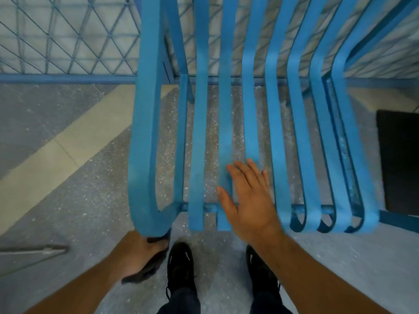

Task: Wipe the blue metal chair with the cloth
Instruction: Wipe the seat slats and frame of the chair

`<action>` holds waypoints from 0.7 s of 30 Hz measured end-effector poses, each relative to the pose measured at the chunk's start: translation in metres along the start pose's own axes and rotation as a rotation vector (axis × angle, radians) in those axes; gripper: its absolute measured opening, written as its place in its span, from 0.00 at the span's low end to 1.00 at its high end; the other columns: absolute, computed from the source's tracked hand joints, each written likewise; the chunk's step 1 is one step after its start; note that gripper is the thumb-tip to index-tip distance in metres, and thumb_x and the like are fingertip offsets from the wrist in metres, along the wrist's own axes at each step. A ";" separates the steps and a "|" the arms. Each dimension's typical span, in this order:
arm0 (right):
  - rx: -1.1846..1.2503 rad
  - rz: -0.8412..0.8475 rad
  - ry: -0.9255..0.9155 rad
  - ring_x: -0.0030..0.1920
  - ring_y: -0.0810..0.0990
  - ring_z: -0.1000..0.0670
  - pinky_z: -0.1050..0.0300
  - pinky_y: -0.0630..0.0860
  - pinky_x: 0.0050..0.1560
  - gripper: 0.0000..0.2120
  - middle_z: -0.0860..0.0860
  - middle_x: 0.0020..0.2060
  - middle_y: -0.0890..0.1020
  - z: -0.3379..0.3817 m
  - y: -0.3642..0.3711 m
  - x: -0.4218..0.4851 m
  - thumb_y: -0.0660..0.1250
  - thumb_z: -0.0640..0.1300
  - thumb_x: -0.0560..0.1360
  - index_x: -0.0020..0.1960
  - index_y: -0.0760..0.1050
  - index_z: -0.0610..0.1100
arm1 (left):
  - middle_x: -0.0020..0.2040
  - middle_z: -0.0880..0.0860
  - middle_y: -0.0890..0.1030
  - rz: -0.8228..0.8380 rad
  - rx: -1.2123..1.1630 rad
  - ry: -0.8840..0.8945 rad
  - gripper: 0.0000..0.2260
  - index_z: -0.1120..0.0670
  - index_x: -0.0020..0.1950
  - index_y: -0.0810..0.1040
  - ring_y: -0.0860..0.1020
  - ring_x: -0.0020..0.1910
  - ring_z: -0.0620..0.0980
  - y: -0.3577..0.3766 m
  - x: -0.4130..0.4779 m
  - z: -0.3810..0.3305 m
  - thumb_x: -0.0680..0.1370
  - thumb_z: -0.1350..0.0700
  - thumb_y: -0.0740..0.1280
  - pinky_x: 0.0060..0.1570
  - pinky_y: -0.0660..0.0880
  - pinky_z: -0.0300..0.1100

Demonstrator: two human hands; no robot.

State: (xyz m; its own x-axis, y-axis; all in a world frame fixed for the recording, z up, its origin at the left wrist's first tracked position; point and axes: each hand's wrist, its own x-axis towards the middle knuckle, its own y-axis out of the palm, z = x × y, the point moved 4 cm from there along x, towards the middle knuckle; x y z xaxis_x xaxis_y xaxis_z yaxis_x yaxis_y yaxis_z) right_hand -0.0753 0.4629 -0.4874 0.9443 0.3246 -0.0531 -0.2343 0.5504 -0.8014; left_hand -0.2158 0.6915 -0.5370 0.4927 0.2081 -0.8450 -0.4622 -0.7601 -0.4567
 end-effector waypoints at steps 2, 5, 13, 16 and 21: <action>0.068 -0.012 0.007 0.67 0.70 0.44 0.40 0.69 0.67 0.23 0.44 0.63 0.77 0.001 -0.009 -0.019 0.60 0.54 0.77 0.66 0.75 0.41 | 0.40 0.49 0.85 0.105 -0.138 -0.018 0.07 0.52 0.48 0.80 0.82 0.38 0.47 0.012 -0.023 -0.018 0.74 0.51 0.73 0.47 0.77 0.46; 0.130 0.019 0.064 0.56 0.78 0.46 0.49 0.78 0.56 0.20 0.47 0.54 0.81 -0.002 -0.029 -0.050 0.60 0.53 0.75 0.60 0.79 0.42 | 0.36 0.54 0.85 0.189 -0.287 -0.040 0.06 0.55 0.45 0.83 0.83 0.36 0.52 0.031 -0.053 -0.039 0.73 0.53 0.74 0.47 0.78 0.50; 0.222 0.024 0.126 0.48 0.76 0.59 0.65 0.73 0.53 0.09 0.57 0.47 0.79 -0.024 -0.104 -0.108 0.67 0.48 0.75 0.55 0.78 0.51 | 0.43 0.60 0.85 0.215 -0.812 -0.159 0.21 0.55 0.52 0.82 0.84 0.43 0.59 0.058 -0.106 -0.157 0.76 0.39 0.64 0.46 0.79 0.48; 0.157 0.074 -0.033 0.53 0.75 0.57 0.68 0.70 0.56 0.13 0.55 0.52 0.79 -0.023 -0.136 -0.111 0.66 0.50 0.74 0.58 0.77 0.50 | 0.45 0.61 0.85 0.173 -0.806 -0.186 0.25 0.55 0.55 0.82 0.83 0.44 0.58 0.061 -0.111 -0.197 0.77 0.35 0.60 0.44 0.80 0.47; 0.116 0.231 -0.230 0.56 0.76 0.52 0.59 0.73 0.58 0.19 0.54 0.56 0.79 -0.027 -0.167 -0.100 0.64 0.53 0.74 0.63 0.76 0.50 | 0.44 0.57 0.82 0.139 -0.686 -0.114 0.21 0.53 0.48 0.79 0.82 0.43 0.54 0.064 -0.115 -0.249 0.79 0.38 0.57 0.40 0.78 0.42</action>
State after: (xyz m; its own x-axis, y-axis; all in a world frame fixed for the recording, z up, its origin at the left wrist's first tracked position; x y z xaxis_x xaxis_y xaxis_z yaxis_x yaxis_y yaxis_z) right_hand -0.1240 0.3180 -0.3646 0.7895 0.6087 -0.0784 -0.4729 0.5219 -0.7099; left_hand -0.1186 0.4652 -0.3998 0.3651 0.1156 -0.9238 0.0719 -0.9928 -0.0958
